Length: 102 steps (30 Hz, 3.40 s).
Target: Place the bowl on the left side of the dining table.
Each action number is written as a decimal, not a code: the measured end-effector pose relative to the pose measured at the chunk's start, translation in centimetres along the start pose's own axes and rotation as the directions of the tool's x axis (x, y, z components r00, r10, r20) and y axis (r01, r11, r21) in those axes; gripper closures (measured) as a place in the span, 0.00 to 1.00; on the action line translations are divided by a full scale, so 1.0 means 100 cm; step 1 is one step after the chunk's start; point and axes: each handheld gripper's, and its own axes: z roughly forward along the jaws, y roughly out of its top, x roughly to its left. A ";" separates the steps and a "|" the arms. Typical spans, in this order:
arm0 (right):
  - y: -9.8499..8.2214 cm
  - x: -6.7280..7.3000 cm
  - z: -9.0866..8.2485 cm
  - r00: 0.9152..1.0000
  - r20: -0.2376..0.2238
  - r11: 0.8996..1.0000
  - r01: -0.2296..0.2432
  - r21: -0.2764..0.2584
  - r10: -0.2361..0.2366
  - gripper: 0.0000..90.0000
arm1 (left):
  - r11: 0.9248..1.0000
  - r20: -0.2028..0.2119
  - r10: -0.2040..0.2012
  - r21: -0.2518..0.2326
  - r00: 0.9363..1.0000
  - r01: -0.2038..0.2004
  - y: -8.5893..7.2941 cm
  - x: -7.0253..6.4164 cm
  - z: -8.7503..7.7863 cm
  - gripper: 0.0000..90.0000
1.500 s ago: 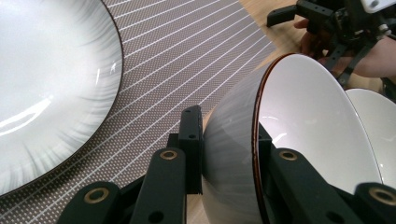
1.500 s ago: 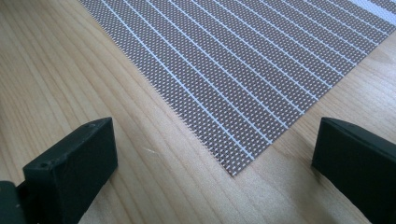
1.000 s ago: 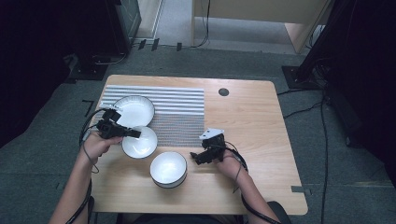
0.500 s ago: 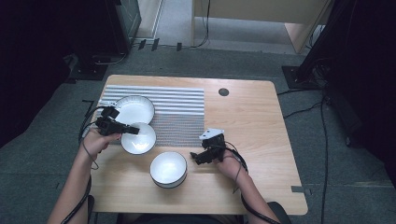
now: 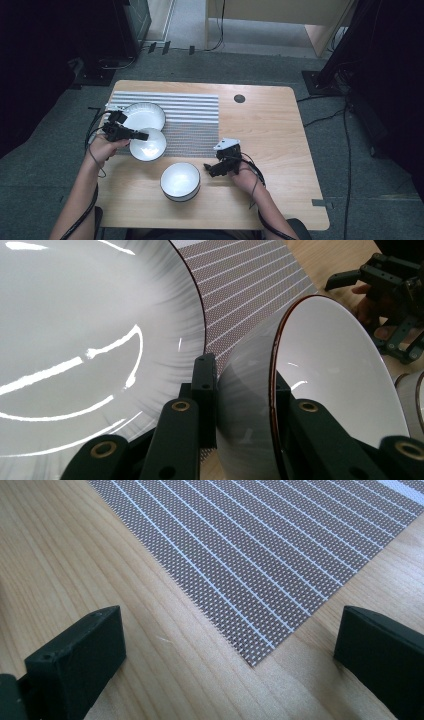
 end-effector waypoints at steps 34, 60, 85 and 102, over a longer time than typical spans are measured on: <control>-0.004 0.002 -0.003 1.000 0.001 1.000 0.000 -0.001 0.000 0.00 | 0.999 -0.027 -0.013 -0.032 1.000 0.013 0.015 0.014 -0.009 0.84; -0.004 0.002 -0.003 1.000 0.001 1.000 0.001 -0.001 -0.001 0.00 | 0.998 0.001 -0.041 -0.038 0.999 0.041 0.026 0.023 -0.003 0.84; -0.004 0.002 -0.003 1.000 0.001 1.000 0.002 -0.001 -0.002 0.00 | 0.995 -0.007 -0.071 -0.067 0.997 0.071 0.041 0.037 -0.003 0.84; -0.004 0.003 -0.004 1.000 0.000 1.000 -0.002 -0.002 0.002 0.00 | 0.996 -0.052 -0.067 -0.068 0.996 0.064 0.044 0.050 -0.008 0.84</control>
